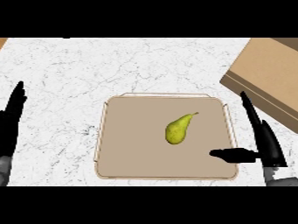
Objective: Pick the pear from the tray and place it in the cardboard box
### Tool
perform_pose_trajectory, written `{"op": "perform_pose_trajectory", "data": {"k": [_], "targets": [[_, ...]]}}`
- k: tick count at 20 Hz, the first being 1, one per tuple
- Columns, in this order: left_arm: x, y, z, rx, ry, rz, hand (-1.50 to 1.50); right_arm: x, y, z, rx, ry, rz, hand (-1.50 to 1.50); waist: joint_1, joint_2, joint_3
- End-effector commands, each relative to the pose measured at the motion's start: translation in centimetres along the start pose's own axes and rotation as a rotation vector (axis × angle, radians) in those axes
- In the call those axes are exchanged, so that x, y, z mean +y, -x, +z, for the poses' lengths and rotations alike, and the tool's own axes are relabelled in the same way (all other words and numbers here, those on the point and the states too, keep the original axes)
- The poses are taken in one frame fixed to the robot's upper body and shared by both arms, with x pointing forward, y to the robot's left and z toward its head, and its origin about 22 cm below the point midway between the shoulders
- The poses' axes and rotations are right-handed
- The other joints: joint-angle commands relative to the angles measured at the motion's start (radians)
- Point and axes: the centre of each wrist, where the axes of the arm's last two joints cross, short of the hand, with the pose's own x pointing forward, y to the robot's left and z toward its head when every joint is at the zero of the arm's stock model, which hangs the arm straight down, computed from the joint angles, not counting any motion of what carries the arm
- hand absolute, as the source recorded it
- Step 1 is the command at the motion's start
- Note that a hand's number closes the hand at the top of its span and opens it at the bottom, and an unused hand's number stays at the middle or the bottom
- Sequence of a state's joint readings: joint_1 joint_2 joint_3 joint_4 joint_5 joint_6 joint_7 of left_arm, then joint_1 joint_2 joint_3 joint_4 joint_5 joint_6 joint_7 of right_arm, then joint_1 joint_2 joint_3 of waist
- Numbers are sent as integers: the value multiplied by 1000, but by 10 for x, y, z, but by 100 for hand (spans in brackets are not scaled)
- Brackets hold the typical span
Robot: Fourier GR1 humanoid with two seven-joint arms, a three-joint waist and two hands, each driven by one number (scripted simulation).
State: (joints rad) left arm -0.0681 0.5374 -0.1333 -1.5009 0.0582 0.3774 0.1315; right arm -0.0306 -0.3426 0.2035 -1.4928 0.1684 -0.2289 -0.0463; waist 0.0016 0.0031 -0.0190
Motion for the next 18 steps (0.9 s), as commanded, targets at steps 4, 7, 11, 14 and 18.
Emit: {"op": "perform_pose_trajectory", "data": {"k": [4, 7, 11, 14, 18], "targets": [[30, 25, -6, 62, -8, -92, 0, 74, -1, 54, -69, 219, -121, -150, -15, -4, 20], [29, 35, -19, 64, -20, -87, 0, 64, 22, 57, -157, 190, -127, -150, -10, -2, 19], [21, 36, -9, 72, -2, -96, 0, 36, -4, 59, -140, 153, 159, -150, -9, -4, 17], [21, 44, -6, 69, -8, -112, 0, 7, 1, 55, -23, 25, 369, -150, -7, -2, 14], [17, 32, -11, 50, 7, -92, 0, 11, -45, 33, 48, -91, 482, -150, 5, -4, 14]]}}
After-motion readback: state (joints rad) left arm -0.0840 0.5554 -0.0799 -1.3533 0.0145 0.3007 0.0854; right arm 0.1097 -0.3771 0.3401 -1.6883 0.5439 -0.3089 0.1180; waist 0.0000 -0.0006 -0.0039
